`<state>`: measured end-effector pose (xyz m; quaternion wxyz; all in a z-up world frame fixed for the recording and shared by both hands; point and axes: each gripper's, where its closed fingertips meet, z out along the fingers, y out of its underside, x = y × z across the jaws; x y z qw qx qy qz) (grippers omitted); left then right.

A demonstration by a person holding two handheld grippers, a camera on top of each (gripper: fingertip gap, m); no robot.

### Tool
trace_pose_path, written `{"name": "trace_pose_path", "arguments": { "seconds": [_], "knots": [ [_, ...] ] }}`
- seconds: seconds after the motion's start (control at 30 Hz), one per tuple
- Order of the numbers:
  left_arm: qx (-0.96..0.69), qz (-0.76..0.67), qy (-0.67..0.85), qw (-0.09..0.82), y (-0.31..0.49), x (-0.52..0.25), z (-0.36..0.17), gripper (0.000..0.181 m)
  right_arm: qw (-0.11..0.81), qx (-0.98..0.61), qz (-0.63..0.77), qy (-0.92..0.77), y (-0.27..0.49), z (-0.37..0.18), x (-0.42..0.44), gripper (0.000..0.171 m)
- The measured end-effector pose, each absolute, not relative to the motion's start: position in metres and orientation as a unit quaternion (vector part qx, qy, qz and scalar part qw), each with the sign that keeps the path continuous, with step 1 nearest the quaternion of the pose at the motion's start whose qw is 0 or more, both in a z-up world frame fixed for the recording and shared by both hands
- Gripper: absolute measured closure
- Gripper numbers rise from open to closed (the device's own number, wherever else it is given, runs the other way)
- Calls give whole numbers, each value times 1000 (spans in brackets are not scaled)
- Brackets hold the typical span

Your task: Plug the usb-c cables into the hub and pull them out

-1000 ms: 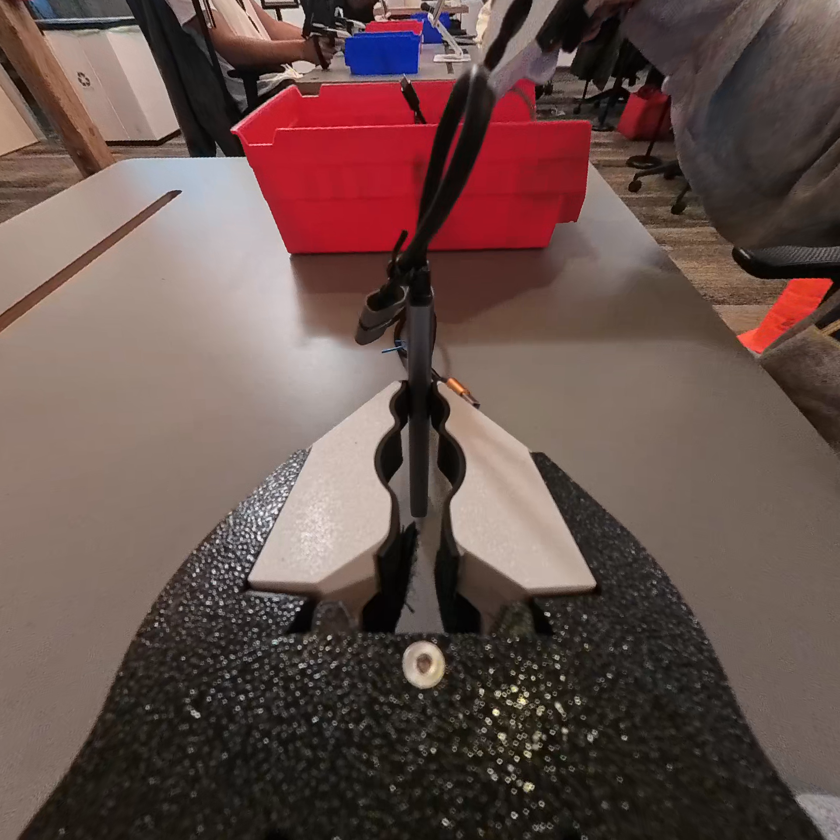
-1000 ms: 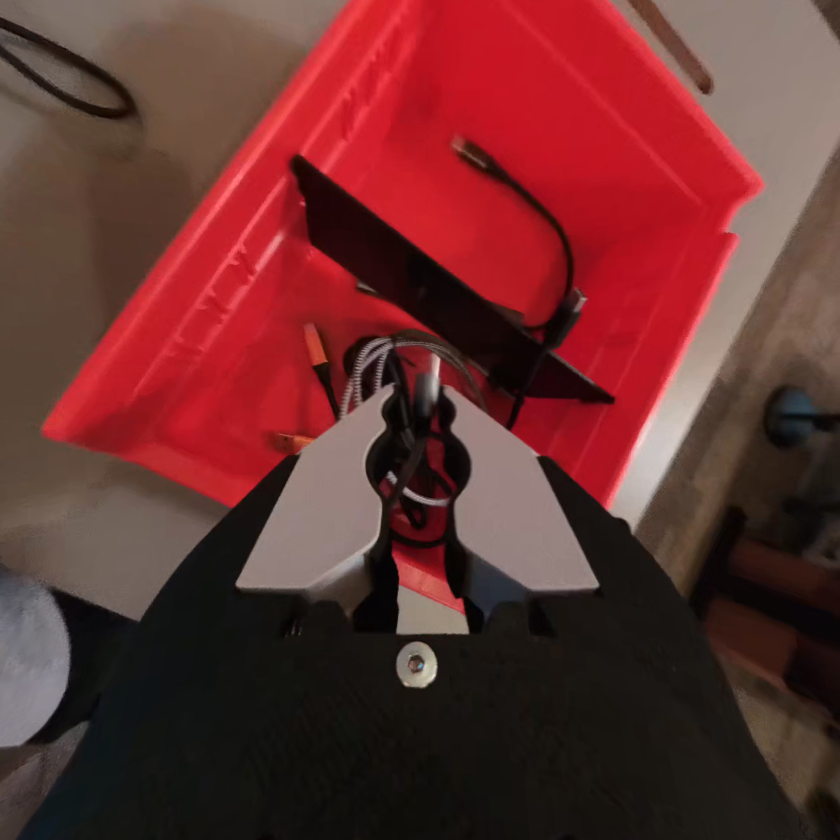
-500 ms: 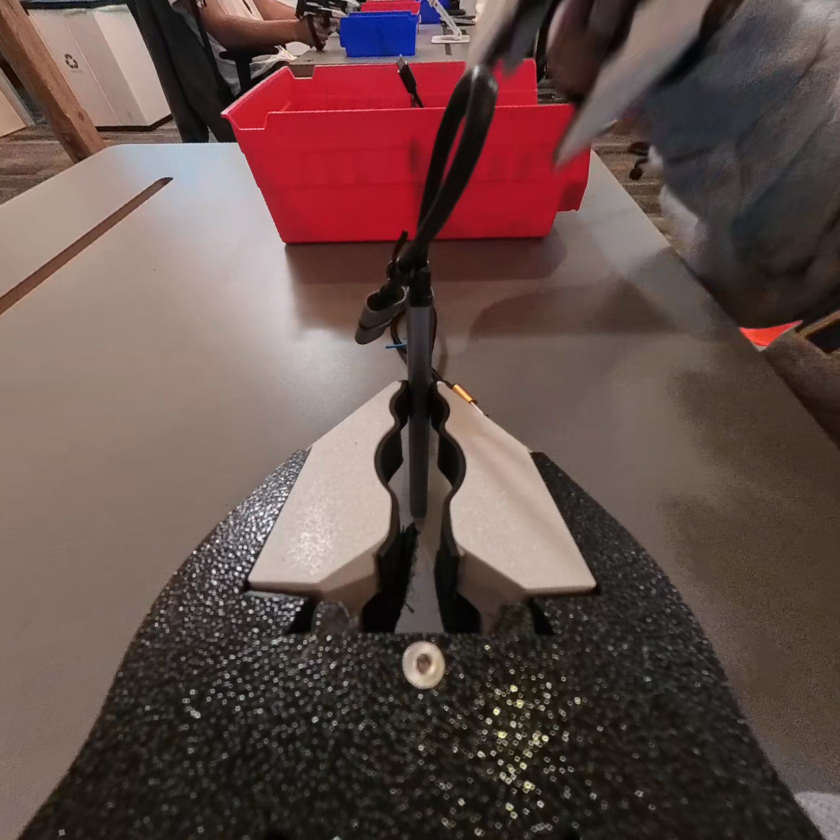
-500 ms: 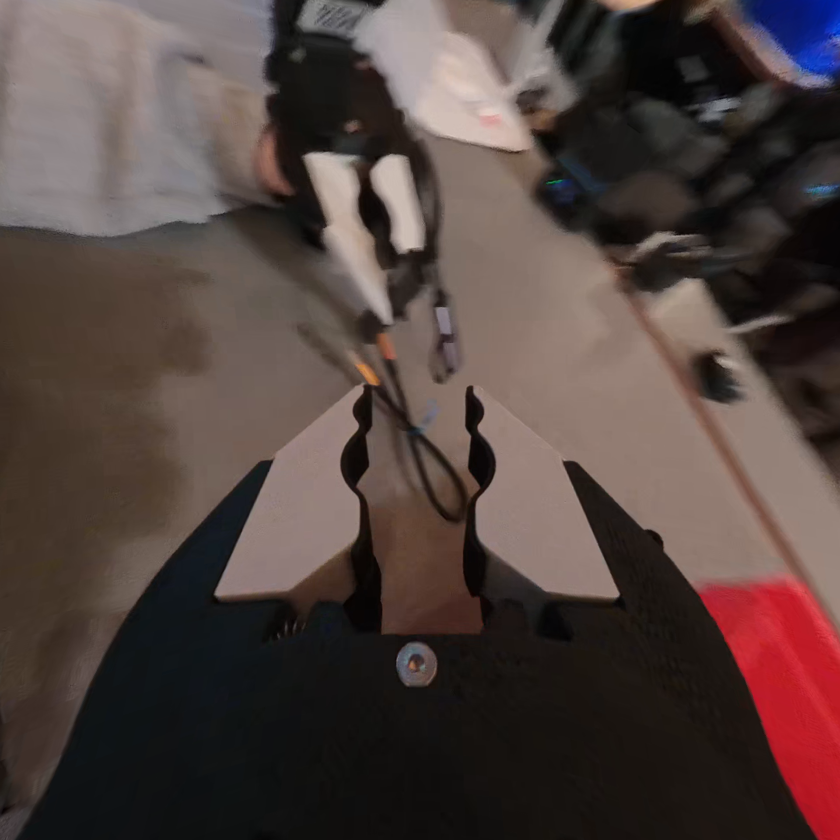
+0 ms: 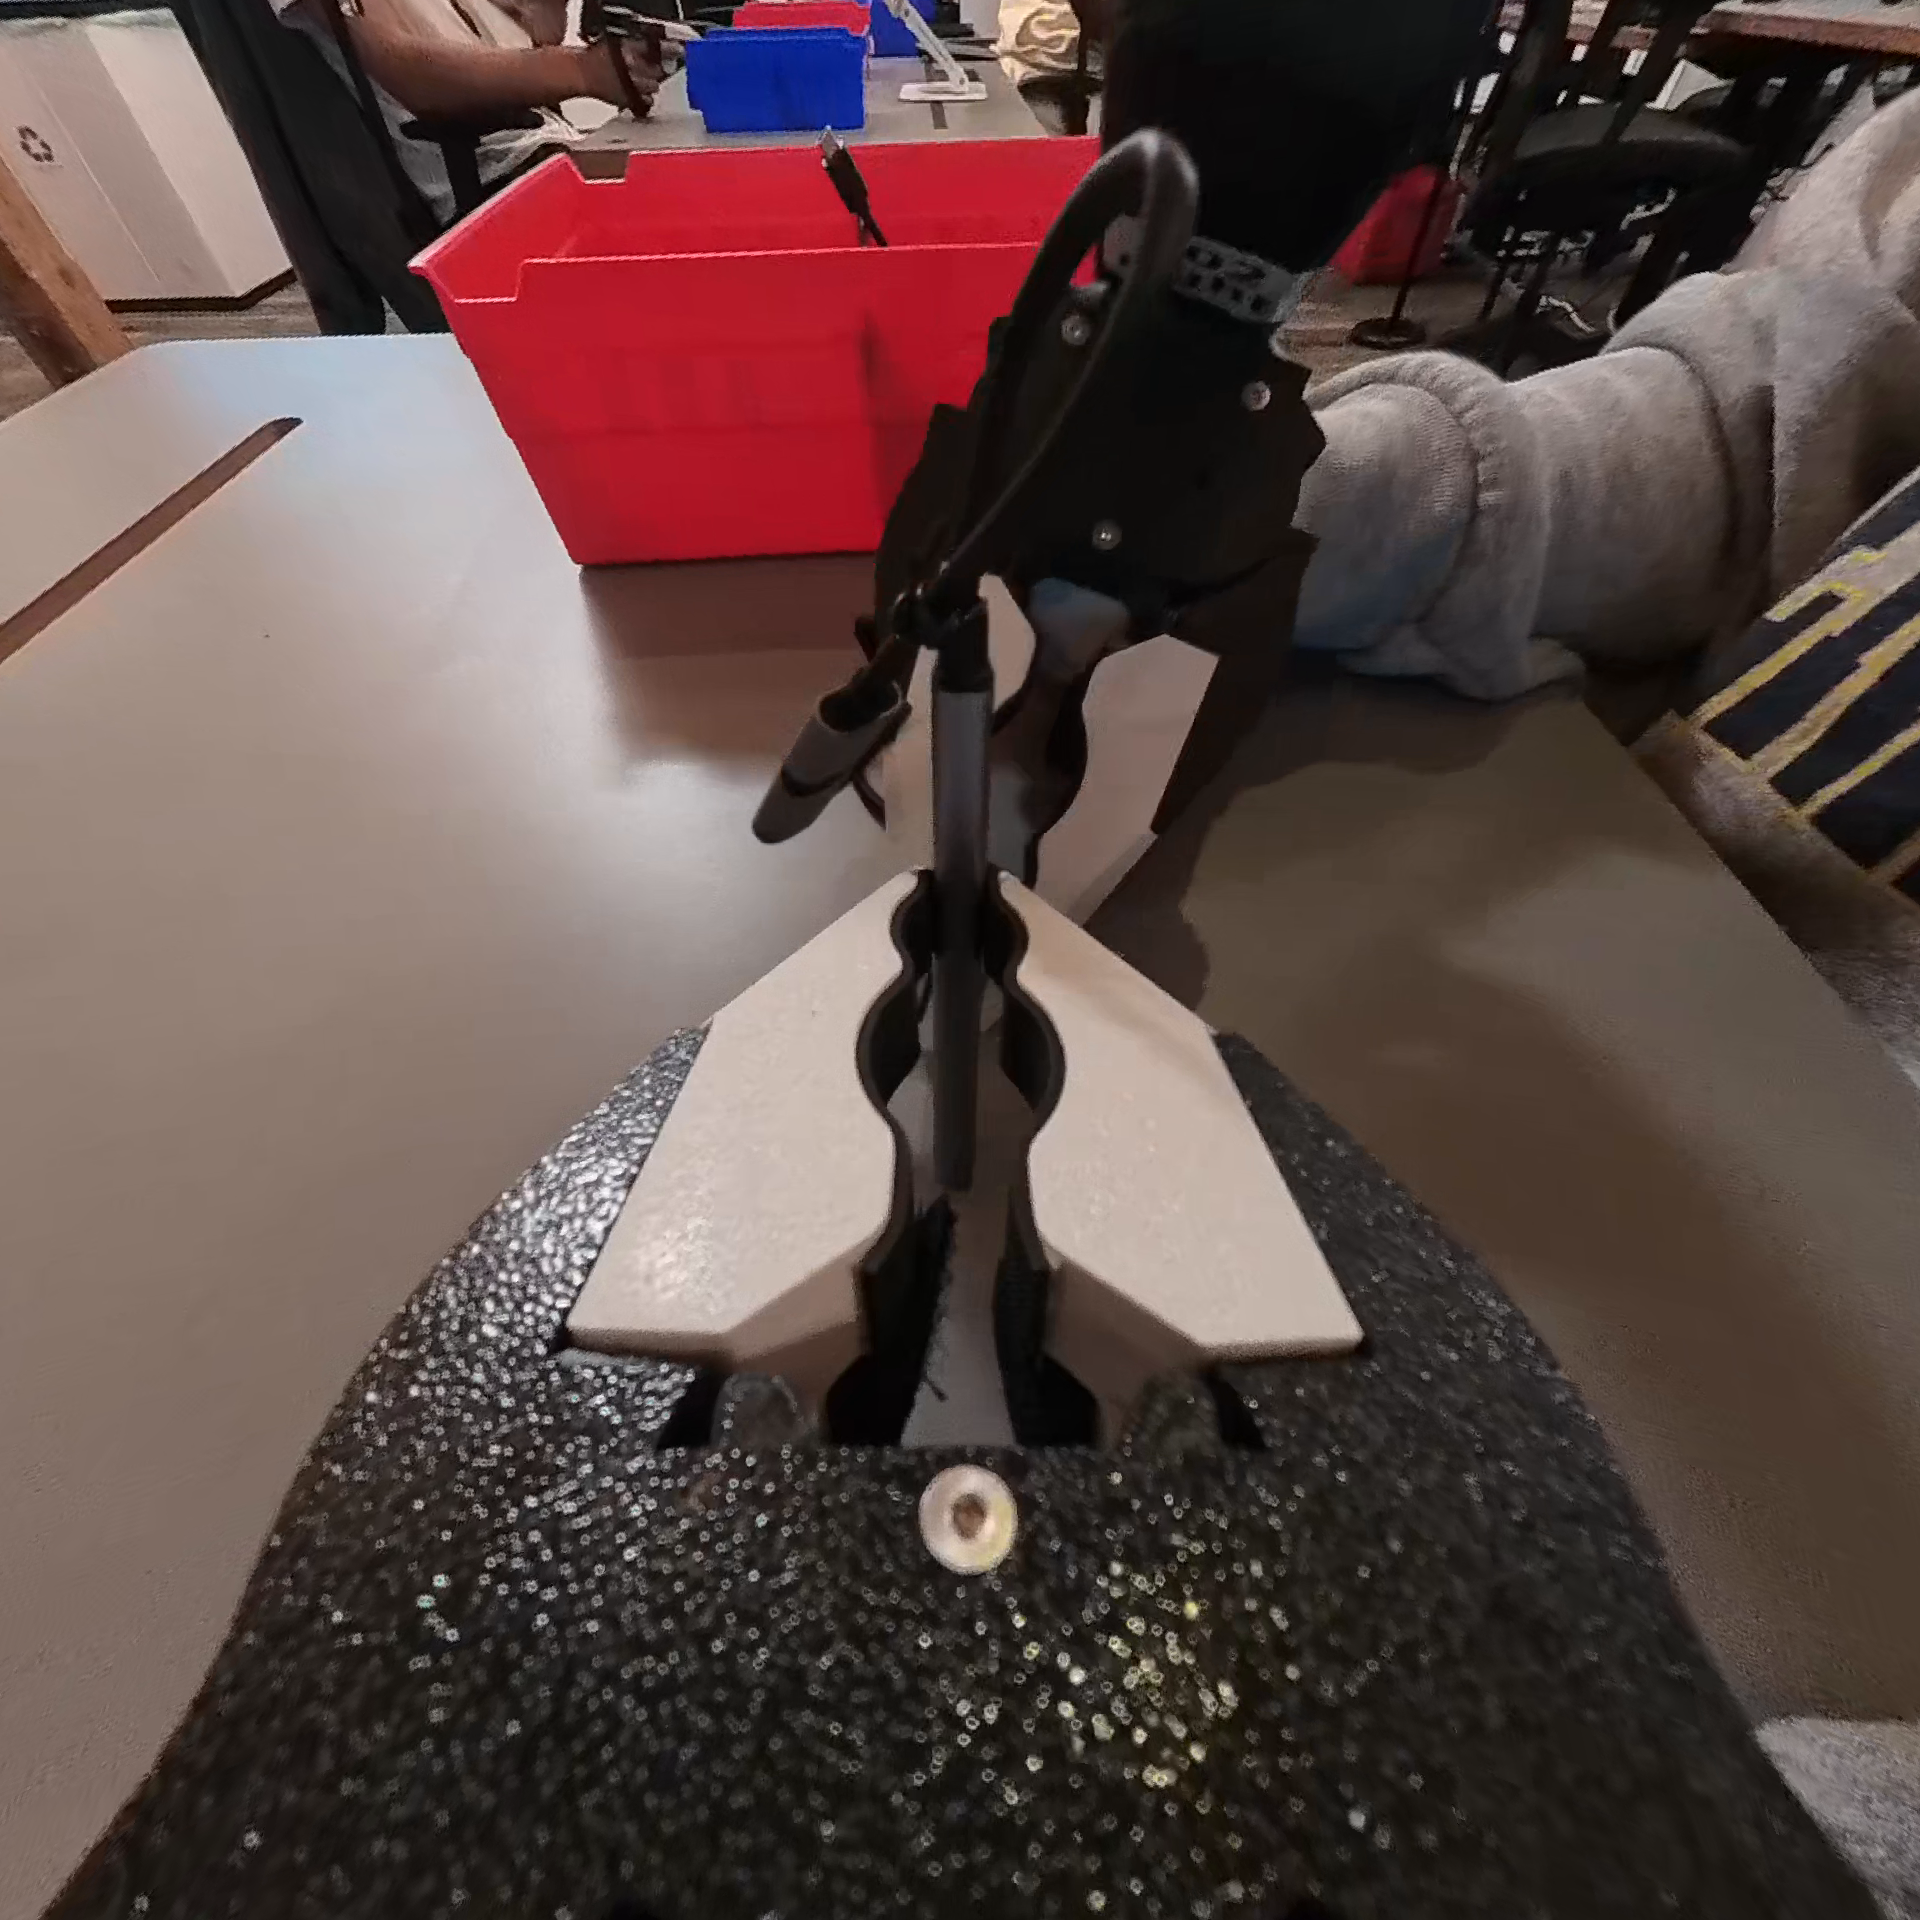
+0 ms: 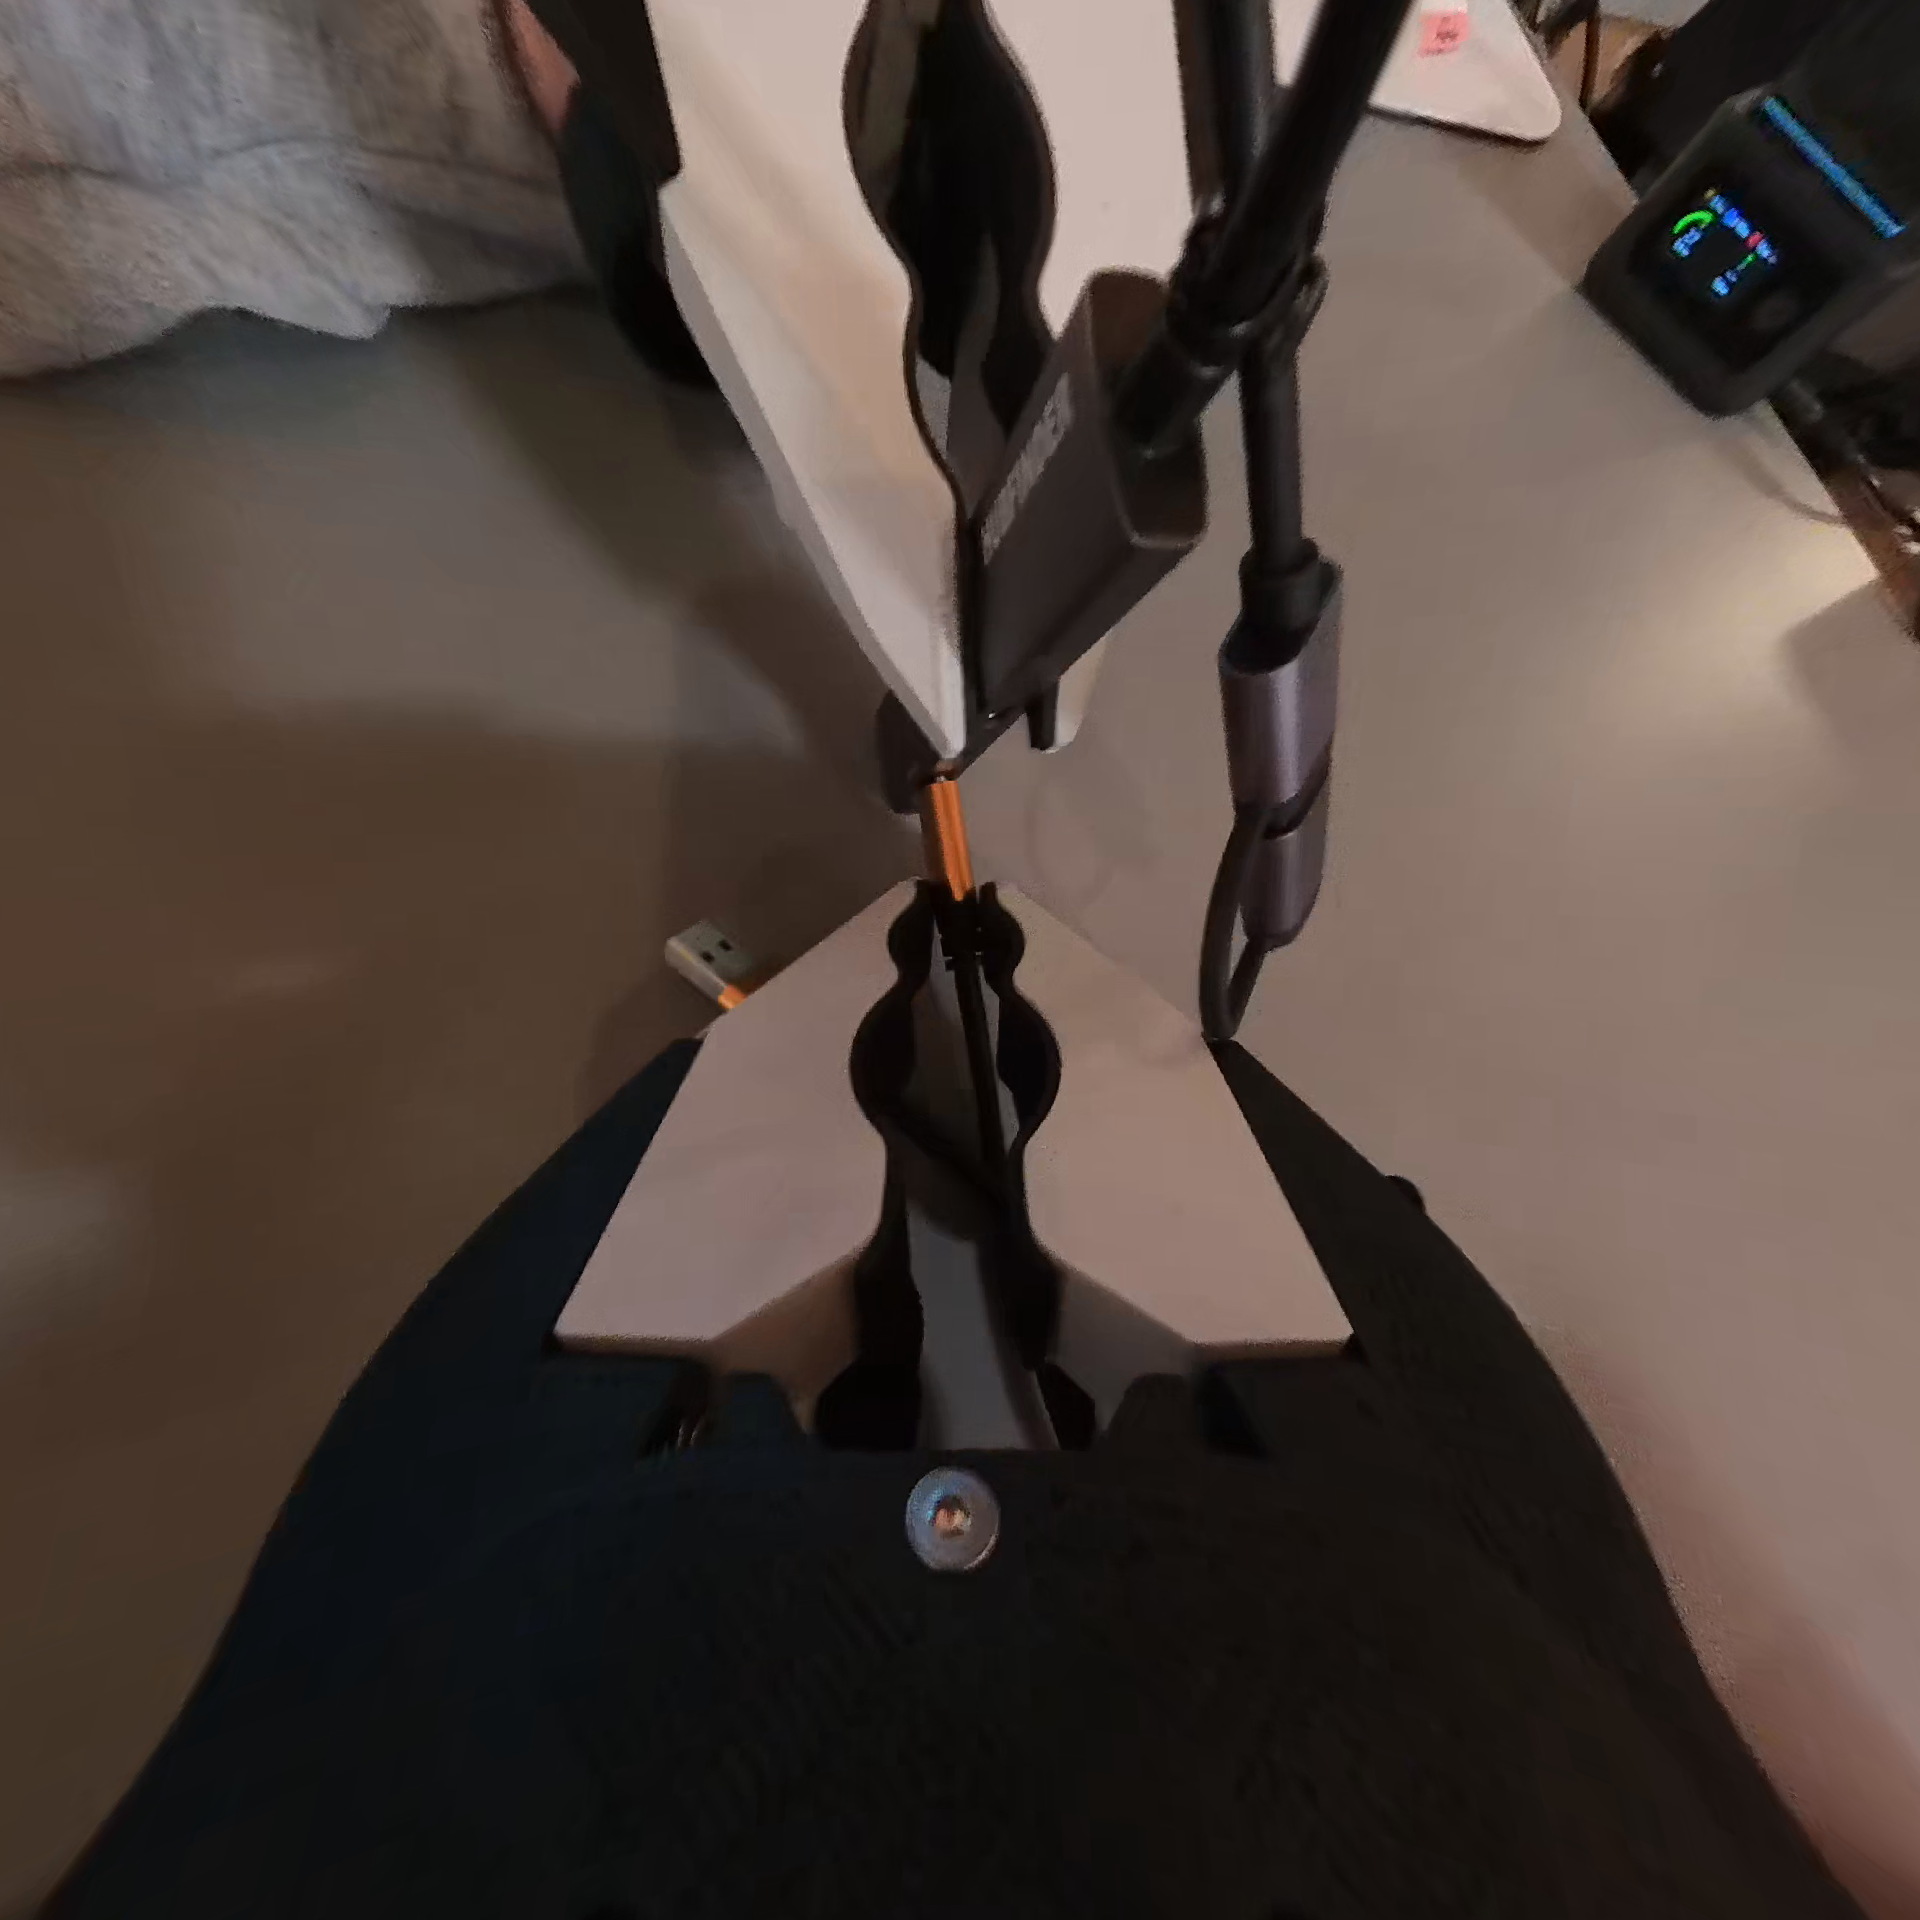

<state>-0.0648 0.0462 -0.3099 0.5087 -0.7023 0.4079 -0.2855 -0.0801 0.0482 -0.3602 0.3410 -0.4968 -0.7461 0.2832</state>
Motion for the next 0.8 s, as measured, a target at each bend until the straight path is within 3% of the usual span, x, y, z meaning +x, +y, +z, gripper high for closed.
{"name": "trace_pose_path", "arguments": {
  "seconds": [0.1, 0.13, 0.23, 0.8],
  "knots": [
    [-711, -262, 410, 508, 48, -69, -314, 171, 366, -476, 268, -753, 49, -358, -76, 165],
    [-724, -232, 415, 500, 52, -73, -322, 150, 378, -470, 259, -755, 50, -358, -74, 166],
    [-722, -178, 472, 475, 47, -69, -340, 173, 416, -447, 223, -759, 56, -357, -68, 166],
    [-673, -28, 501, 543, 48, -69, -340, 175, 547, -365, 111, -745, 64, -348, -66, 165]
  ]
}}
